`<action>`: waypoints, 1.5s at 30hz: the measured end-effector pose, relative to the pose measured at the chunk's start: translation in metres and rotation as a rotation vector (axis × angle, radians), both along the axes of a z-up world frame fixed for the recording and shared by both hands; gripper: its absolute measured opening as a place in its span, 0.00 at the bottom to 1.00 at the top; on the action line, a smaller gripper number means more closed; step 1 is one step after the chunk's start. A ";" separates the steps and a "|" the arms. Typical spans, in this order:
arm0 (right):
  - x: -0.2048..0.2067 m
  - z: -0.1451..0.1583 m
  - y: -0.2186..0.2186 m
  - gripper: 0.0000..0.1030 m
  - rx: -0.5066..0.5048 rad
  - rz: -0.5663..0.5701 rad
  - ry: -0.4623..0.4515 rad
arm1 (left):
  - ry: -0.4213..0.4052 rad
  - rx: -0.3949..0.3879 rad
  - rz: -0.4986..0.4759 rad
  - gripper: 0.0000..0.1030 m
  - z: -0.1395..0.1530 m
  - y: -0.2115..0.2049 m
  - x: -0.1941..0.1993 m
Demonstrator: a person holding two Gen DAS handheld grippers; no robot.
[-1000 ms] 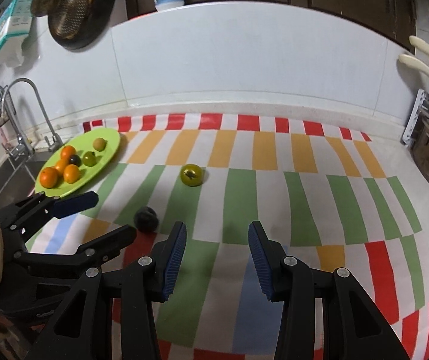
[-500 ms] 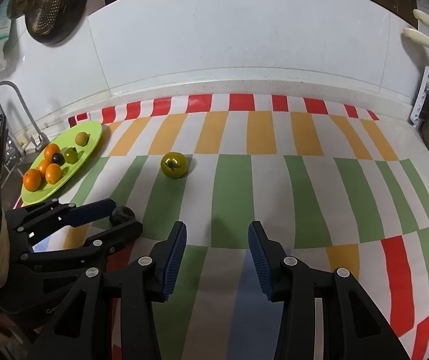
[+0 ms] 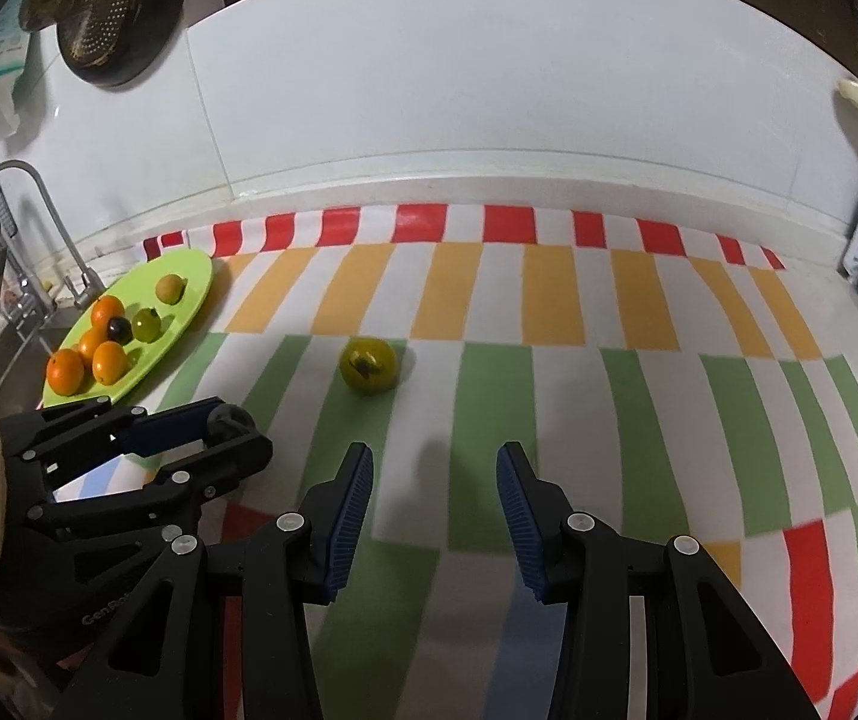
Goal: Organize fruits
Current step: 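Grasp the dark plum with the left gripper while the right gripper grasps the yellow tomato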
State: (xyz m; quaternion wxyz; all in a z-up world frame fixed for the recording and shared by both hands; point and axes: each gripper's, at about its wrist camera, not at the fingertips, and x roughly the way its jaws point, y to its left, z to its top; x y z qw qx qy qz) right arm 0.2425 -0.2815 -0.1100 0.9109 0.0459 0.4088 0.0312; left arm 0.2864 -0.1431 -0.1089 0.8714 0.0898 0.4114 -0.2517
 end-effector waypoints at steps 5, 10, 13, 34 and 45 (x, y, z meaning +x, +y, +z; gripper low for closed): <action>0.020 -0.001 0.011 0.43 -0.001 0.041 -0.007 | 0.006 -0.003 0.037 0.30 0.001 0.007 0.008; 0.042 -0.007 0.017 0.43 0.009 0.068 0.019 | 0.007 0.031 0.083 0.30 0.000 0.014 0.014; 0.052 -0.011 0.019 0.43 0.022 0.071 0.038 | 0.003 0.032 0.099 0.30 0.002 0.018 0.020; 0.053 -0.005 0.033 0.30 0.001 0.112 0.020 | -0.041 0.023 0.120 0.30 0.019 0.030 0.023; 0.019 0.037 0.045 0.30 0.014 0.117 -0.085 | -0.101 -0.012 0.163 0.30 0.048 0.056 -0.006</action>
